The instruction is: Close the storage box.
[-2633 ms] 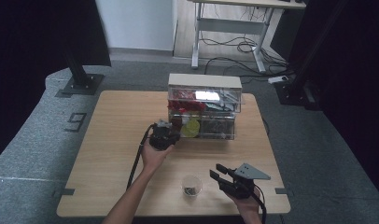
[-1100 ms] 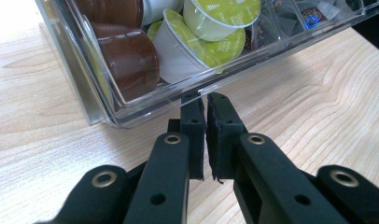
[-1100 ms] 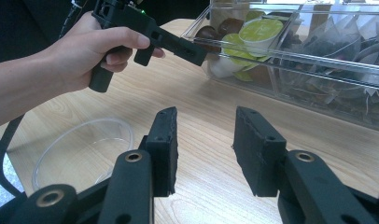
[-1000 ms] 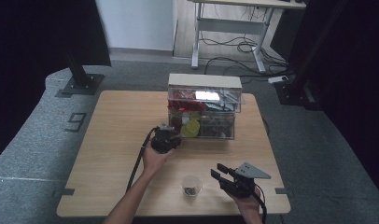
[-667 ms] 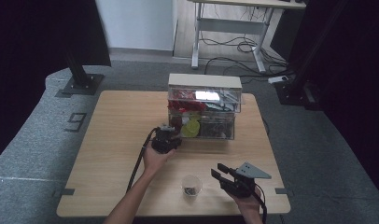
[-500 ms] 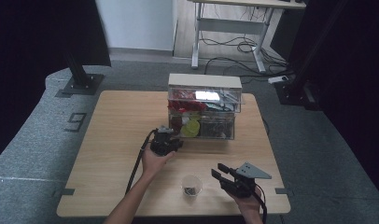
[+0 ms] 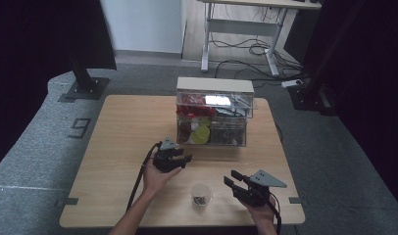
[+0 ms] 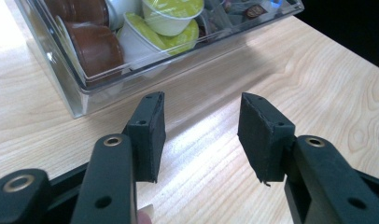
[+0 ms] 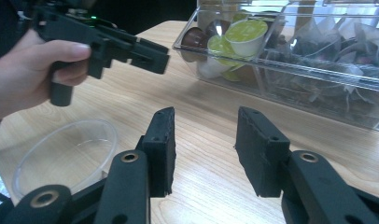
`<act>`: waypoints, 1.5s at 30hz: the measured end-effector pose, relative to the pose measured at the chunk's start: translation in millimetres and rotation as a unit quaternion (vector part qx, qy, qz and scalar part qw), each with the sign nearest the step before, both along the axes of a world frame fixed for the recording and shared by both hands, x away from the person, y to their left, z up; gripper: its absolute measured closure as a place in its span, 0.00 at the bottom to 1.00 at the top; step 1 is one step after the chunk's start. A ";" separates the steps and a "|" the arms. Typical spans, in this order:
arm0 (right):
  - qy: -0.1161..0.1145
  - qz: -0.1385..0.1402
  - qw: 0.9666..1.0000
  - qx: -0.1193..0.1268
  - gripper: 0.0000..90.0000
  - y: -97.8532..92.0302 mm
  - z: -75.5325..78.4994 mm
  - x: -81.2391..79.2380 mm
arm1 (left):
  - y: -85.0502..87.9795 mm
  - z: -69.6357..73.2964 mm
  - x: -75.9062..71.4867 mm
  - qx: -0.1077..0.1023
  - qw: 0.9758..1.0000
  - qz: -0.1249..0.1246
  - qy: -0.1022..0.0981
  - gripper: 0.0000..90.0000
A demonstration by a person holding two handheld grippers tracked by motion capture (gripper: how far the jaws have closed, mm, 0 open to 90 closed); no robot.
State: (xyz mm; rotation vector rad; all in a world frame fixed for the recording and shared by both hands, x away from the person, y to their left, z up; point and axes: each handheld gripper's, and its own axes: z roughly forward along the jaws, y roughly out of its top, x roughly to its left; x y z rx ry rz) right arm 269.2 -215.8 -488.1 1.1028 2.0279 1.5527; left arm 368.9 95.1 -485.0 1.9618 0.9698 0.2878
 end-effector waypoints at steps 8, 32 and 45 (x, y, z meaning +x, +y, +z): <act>0.002 -0.006 1.000 -0.002 0.62 -8.8 -4.7 2.5 | 12.6 1.0 -22.7 -0.006 1.000 -0.007 -0.008 0.55; 0.055 -0.039 0.997 -0.030 0.52 -39.5 -47.8 4.3 | 61.7 -36.0 -85.2 -0.012 1.000 0.000 0.006 0.54; 0.068 -0.051 0.996 -0.038 0.49 -42.1 -56.5 8.5 | 69.0 -47.0 -90.2 -0.008 1.000 0.013 0.018 0.54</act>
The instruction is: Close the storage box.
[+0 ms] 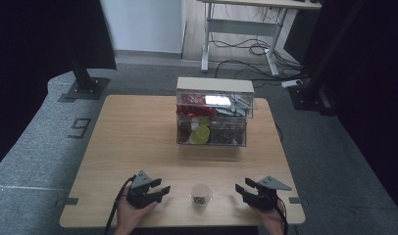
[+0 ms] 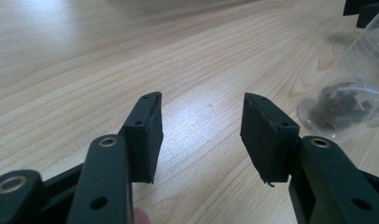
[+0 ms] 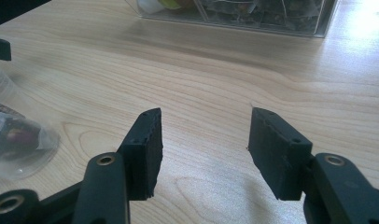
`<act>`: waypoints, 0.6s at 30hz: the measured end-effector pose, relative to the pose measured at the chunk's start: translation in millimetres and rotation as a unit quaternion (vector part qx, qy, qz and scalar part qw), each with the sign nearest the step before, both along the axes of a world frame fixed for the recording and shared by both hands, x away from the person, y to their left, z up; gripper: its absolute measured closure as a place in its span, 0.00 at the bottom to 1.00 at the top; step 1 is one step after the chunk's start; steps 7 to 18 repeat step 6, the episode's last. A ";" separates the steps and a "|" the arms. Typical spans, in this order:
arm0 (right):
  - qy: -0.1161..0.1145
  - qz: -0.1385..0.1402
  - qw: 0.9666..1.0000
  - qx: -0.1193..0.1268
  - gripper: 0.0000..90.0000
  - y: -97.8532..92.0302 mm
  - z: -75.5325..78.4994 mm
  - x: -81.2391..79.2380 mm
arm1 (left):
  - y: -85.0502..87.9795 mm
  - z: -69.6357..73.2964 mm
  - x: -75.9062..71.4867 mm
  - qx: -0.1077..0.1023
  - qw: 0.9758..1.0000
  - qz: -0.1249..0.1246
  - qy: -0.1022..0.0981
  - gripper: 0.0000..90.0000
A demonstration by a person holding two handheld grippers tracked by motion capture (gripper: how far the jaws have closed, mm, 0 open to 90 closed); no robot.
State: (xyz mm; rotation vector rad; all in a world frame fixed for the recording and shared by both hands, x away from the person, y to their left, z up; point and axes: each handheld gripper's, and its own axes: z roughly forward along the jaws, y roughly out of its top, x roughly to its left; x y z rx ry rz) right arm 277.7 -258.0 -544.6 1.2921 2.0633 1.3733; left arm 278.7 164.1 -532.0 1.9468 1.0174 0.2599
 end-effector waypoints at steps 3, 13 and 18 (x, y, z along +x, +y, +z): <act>0.001 0.000 1.000 -0.002 0.48 -0.3 0.2 0.1 | 1.2 0.8 -1.1 -0.001 1.000 0.000 0.000 0.54; 0.006 0.000 1.000 -0.003 0.47 -0.2 -0.5 0.8 | 3.6 -1.3 -3.5 0.000 1.000 0.004 0.000 0.54; 0.006 0.000 1.000 -0.003 0.47 -0.2 -0.5 0.8 | 3.6 -1.3 -3.5 0.000 1.000 0.004 0.000 0.54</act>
